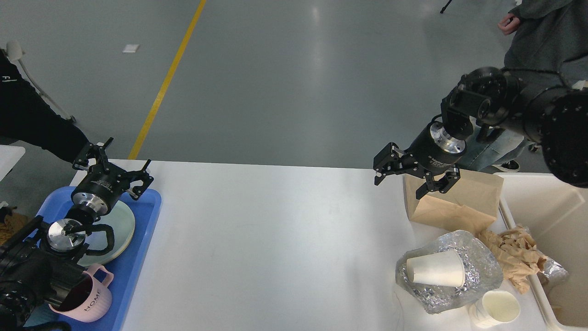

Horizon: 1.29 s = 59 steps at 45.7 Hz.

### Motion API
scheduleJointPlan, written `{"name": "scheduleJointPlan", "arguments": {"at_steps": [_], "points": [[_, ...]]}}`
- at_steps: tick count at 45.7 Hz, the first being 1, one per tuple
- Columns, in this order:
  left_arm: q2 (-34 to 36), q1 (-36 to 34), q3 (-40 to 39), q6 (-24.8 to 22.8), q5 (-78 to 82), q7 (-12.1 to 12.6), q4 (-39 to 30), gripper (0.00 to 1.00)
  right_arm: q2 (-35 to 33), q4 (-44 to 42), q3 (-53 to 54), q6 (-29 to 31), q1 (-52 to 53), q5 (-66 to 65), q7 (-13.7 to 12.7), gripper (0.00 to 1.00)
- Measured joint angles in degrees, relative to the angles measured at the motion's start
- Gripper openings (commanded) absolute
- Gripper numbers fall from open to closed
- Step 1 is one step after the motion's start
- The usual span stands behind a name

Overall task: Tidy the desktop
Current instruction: 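Lower the right gripper toward the clear plastic bag and paper cup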

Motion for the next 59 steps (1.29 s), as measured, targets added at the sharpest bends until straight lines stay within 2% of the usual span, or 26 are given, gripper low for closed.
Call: {"name": "scheduleJointPlan", "arguments": {"at_steps": [7, 37, 59], "points": [[0.0, 0.0, 0.0, 0.0, 0.0, 0.0, 0.0, 0.97, -0.1, 0.0, 0.0, -1.3, -4.4, 0.0, 0.0, 1.0], [0.0, 0.0, 0.0, 0.0, 0.0, 0.0, 0.0, 0.97, -0.5, 0.0, 0.3, -22.1, -16.7, 0.8, -0.1, 1.0], [0.0, 0.0, 0.0, 0.0, 0.0, 0.0, 0.0, 0.97, -0.6, -0.1, 0.3, -27.9, -19.8, 0.9, -0.1, 1.0]]}}
